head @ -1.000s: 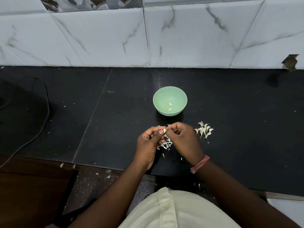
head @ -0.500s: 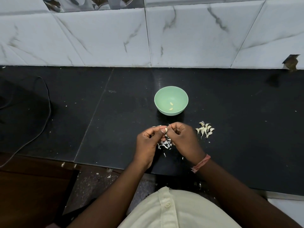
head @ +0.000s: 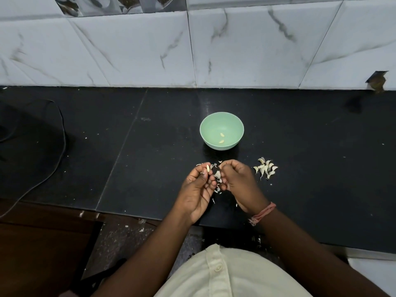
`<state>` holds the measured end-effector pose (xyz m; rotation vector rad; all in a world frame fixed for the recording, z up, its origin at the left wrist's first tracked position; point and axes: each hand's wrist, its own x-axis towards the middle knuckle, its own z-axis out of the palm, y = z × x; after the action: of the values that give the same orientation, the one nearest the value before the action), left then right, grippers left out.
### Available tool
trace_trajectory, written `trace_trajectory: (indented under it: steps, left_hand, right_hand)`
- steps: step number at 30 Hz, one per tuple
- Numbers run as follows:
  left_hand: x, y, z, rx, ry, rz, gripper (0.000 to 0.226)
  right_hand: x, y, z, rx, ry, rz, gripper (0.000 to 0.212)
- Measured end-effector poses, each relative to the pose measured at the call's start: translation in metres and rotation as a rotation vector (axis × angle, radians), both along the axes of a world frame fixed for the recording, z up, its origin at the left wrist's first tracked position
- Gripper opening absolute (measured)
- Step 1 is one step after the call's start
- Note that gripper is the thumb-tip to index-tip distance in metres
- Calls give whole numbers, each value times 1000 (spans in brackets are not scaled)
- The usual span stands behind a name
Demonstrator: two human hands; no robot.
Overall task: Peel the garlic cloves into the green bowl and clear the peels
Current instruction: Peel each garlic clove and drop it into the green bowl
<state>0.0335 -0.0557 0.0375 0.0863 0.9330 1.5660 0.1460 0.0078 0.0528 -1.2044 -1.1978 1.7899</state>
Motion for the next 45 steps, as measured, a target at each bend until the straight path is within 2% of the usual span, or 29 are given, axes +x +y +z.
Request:
trace_trajectory:
  steps: [5, 9, 12, 16, 19, 28, 34, 40, 43, 45]
  left_hand:
    - [4, 2, 1, -42, 18, -3, 24]
    - [5, 7, 1, -68, -13, 29, 18]
    - [5, 13, 2, -101, -14, 28, 15]
    - [5, 24, 1, -173, 51, 58, 13]
    - [3, 35, 1, -196, 128, 79, 12]
    - [5, 97, 13, -267, 239, 161, 2]
    - [13, 122, 17, -361, 315, 222, 8]
    - [26, 114, 18, -404, 246, 324, 8]
    - [30, 100, 13, -444, 255, 374, 20]
    - [34, 87, 7, -484, 238, 371, 29]
  right_hand:
    - [5, 4, -7, 45, -62, -33, 29]
    - [5, 4, -14, 147, -208, -40, 50]
    - [5, 6, -24, 188, -272, -71, 40]
    - [4, 12, -27, 261, -311, -62, 3]
    - [5, 17, -24, 306, -347, -34, 16]
    - [3, 44, -19, 264, -303, -74, 16]
    - [10, 58, -29, 184, -287, -74, 20]
    - [23, 48, -46, 151, -291, -77, 17]
    - [25, 44, -40, 146, -217, -87, 23]
    - [22, 37, -35, 227, -202, -74, 24]
